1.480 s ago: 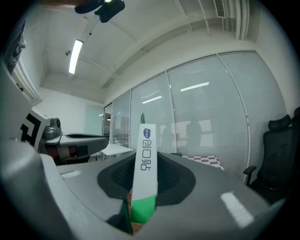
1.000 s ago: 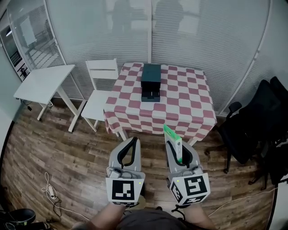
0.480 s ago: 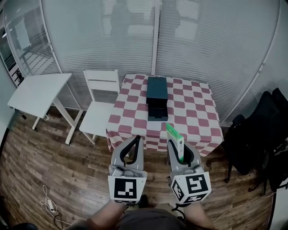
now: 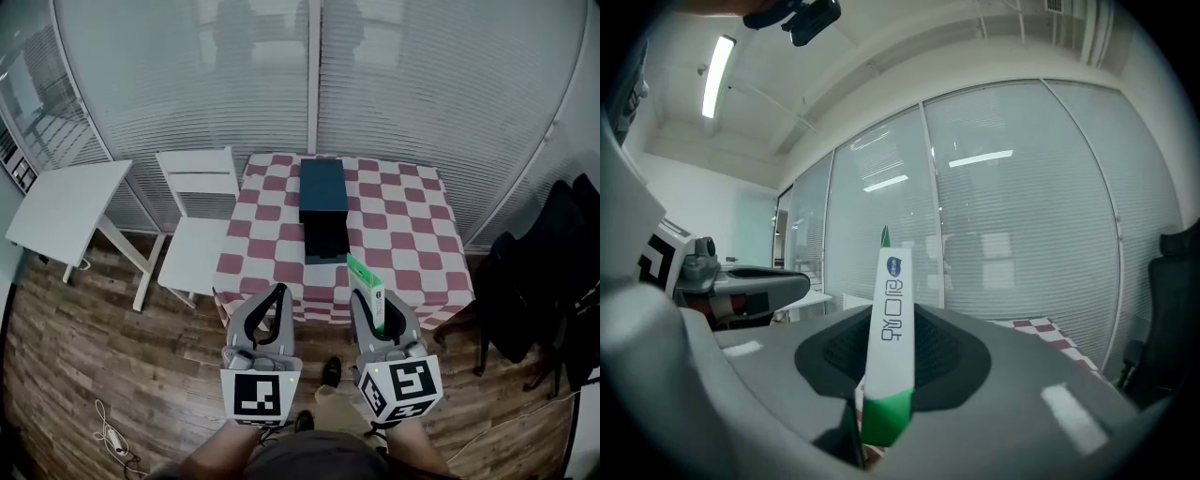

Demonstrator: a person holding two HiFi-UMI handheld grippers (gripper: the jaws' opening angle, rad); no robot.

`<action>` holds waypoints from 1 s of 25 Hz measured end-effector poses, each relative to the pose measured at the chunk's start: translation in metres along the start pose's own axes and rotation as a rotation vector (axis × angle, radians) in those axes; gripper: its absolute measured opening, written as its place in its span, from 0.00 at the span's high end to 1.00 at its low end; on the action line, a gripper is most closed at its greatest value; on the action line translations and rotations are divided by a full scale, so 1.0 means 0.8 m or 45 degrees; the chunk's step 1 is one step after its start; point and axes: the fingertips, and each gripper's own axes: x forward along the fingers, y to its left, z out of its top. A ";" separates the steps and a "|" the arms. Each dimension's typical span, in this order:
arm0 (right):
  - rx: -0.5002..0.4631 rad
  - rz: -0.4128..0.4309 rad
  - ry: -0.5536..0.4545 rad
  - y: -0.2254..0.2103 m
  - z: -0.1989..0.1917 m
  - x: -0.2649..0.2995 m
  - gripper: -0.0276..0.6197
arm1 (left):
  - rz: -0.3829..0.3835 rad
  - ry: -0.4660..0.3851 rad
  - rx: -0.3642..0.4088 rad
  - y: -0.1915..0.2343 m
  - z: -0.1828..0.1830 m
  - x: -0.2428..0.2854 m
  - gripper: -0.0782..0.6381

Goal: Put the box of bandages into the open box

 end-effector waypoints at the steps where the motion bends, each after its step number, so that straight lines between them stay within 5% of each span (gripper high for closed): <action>1: 0.004 -0.002 0.001 -0.009 -0.001 0.010 0.79 | 0.005 0.006 0.000 0.003 -0.003 0.011 0.89; 15: 0.078 0.114 0.019 -0.102 0.014 0.169 0.78 | 0.082 0.056 0.082 0.039 -0.003 0.177 0.89; 25: 0.071 0.231 0.012 -0.114 0.035 0.254 0.79 | 0.191 0.056 0.087 0.083 0.003 0.235 0.89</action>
